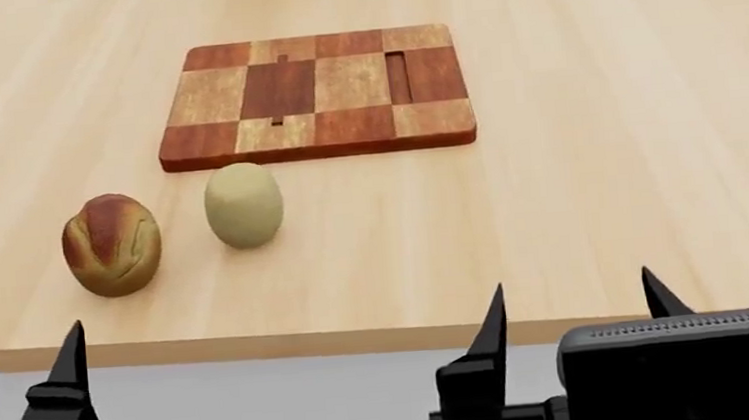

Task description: Place the bread and cheese on the cutting board.

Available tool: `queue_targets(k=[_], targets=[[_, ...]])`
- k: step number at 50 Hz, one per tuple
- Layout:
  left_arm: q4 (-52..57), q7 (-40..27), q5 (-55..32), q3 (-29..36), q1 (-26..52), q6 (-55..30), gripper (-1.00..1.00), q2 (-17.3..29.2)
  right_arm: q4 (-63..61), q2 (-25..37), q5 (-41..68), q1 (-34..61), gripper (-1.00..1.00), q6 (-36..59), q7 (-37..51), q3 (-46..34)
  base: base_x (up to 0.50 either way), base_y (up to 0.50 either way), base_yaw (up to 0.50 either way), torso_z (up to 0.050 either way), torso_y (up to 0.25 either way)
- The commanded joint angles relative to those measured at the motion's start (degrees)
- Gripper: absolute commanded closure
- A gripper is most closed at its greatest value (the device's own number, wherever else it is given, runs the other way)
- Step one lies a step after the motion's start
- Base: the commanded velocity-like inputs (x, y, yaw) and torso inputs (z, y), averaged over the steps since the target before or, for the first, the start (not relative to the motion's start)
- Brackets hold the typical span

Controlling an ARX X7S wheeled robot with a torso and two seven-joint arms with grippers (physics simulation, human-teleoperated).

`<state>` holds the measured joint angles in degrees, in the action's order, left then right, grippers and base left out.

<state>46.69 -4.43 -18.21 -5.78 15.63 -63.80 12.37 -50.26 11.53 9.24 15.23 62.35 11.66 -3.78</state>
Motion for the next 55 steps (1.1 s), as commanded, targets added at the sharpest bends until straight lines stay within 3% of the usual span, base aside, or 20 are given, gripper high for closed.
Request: queue_targets(k=[1,10,13,16,22,30,49,55], targets=[[1.2,1.5,-1.0,-1.3,0.9,-2.6,-1.00,-1.0,-0.8,-0.8,-0.1,-0.8,-1.00,0.9,-1.1,1.6,0.00,0.00,0.00,0.050,0.021],[2.0,1.8,-2.5,-2.8,1.9,-4.6,-1.00,-0.7,-1.1,-1.2,0.4,-0.4,-1.00,1.9,-0.6,1.9,0.00,0.00,0.00,0.050,0.021],[0.4,0.7,-5.5,-9.5,5.1,-14.7,-1.00,-4.8,-1.5,-1.5,0.8,-0.7,-1.00,1.9,-0.6,2.8,0.00,0.00,0.00,0.026,0.007],[2.1,0.4,-5.3,-5.5,6.4,-17.3,-1.00,-1.1,-0.9,-1.0,0.7,-1.3,-1.00,0.2,-0.8,2.6,0.00,0.00,0.00,0.000,0.000],[7.0,1.8,-8.7,-7.5,12.0,-25.1,-1.00,1.1,-1.4,-0.8,0.9,-1.6,-1.00,-1.1,-0.7,3.5,0.14,0.00,0.00,0.000,0.000],[8.8,0.9,-11.5,-9.4,11.4,-25.9,-1.00,2.1,-1.1,-0.3,0.8,-2.1,-1.00,-1.8,-0.5,2.3,0.31,0.00,0.00,0.000,0.000],[9.5,-10.8,-32.5,-15.8,9.8,-25.6,-1.00,6.6,-1.6,0.2,1.5,-2.2,-1.00,-1.6,0.0,1.4,0.32,0.00,0.00,0.000,0.000],[10.8,-11.5,-32.7,-14.7,6.1,-22.2,-1.00,9.2,-0.9,0.3,1.5,-2.6,-1.00,-2.6,0.1,1.1,0.32,0.00,0.00,0.000,0.000]])
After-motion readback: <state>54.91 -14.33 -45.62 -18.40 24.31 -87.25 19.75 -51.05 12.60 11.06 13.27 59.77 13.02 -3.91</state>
